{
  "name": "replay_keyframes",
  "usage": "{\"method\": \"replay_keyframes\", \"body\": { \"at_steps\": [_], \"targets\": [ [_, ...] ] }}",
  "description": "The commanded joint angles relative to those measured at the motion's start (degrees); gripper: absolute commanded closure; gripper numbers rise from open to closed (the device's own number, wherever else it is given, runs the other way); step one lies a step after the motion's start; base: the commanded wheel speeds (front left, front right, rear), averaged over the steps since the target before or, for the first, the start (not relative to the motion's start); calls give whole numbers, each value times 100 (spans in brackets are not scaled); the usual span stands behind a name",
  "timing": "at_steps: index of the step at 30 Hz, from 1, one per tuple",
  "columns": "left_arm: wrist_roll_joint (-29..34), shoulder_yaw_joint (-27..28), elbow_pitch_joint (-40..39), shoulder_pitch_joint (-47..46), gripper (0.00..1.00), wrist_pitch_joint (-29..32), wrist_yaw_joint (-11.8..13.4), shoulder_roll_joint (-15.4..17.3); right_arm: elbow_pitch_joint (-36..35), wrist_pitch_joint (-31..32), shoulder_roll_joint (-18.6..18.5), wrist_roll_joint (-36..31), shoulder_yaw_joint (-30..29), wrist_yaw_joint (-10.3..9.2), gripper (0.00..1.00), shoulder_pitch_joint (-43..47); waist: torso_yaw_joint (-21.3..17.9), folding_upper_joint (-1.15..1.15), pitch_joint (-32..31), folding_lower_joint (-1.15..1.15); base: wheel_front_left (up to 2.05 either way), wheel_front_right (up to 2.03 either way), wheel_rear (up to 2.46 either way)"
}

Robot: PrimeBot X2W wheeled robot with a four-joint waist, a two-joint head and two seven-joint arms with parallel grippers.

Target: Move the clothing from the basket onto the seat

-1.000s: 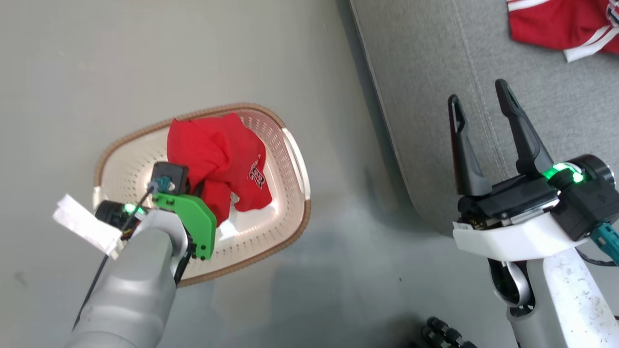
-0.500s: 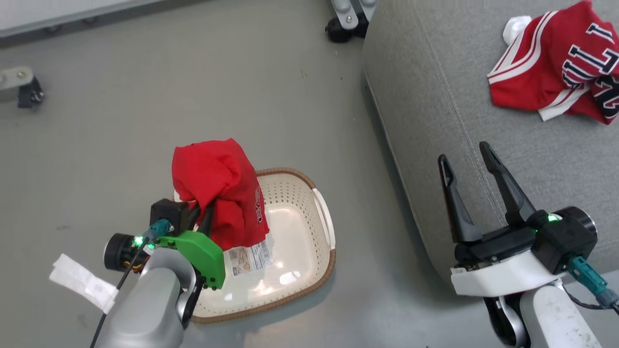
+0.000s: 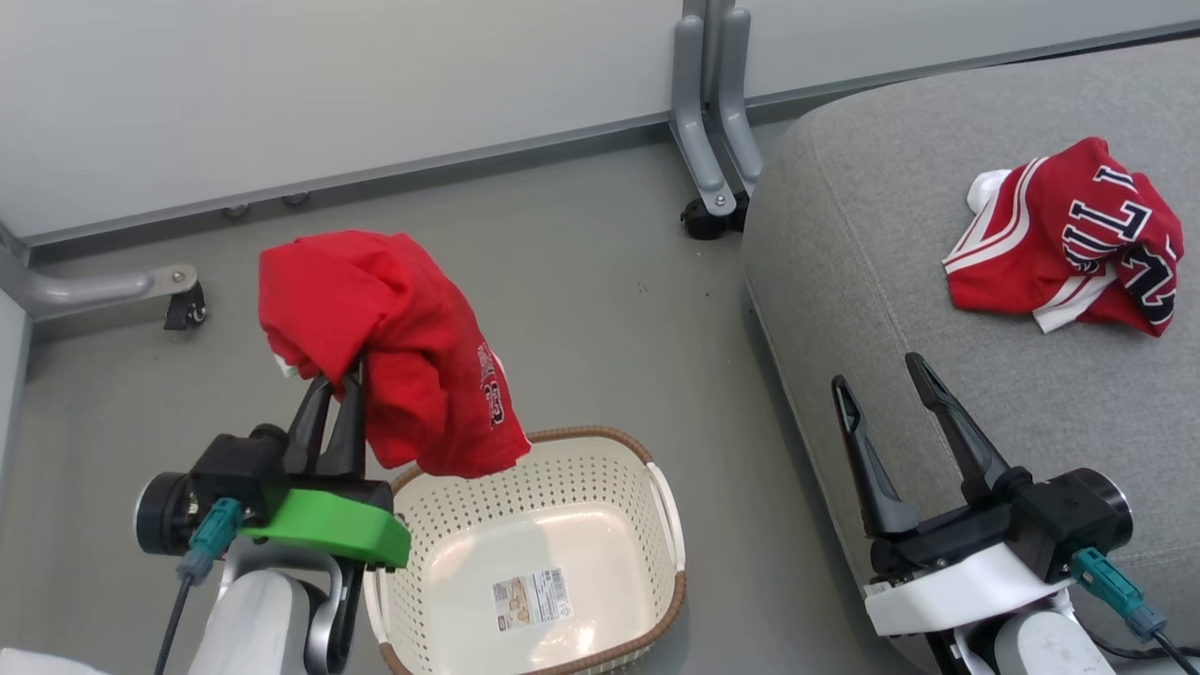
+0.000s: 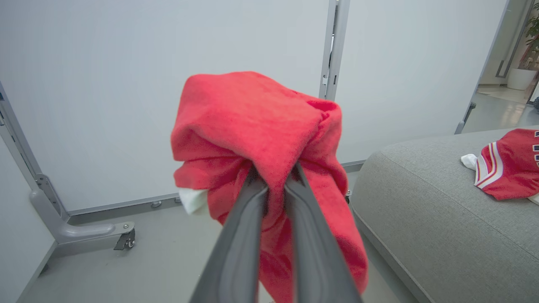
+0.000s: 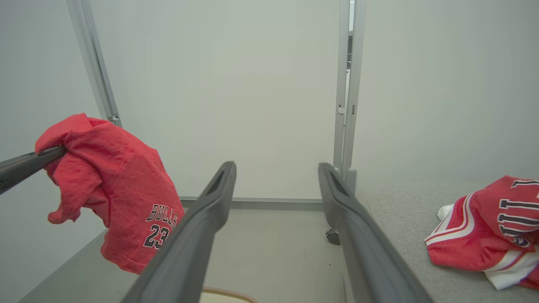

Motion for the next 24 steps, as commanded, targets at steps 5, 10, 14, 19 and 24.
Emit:
{"method": "replay_keyframes", "body": {
  "at_steps": [5, 10, 14, 19, 24],
  "targets": [
    [351, 508, -880, 415, 100, -2, -137, -236, 22, -17, -51, 8, 8, -10, 0, 131, 108, 0, -278, 1, 0, 0, 0],
    [420, 842, -1718, 600, 100, -3, -235, -394, 21, -17, -81, 19, 1, -10, 0, 201, 89, 0, -327, 1, 0, 0, 0],
    [341, 847, -2282, 639, 100, -2, -291, -429, -6, -18, -78, 9, -46, -10, 0, 219, 100, 0, -301, 1, 0, 0, 0],
    [-72, 633, -2724, 587, 100, -2, -323, -435, 14, -18, -64, -16, -82, -10, 0, 241, 122, 0, -285, 1, 0, 0, 0],
    [-150, 293, -2936, 538, 100, -1, -324, -432, 17, -18, -53, -27, -65, -10, 0, 198, 102, 0, -276, 1, 0, 0, 0]
  ]
}}
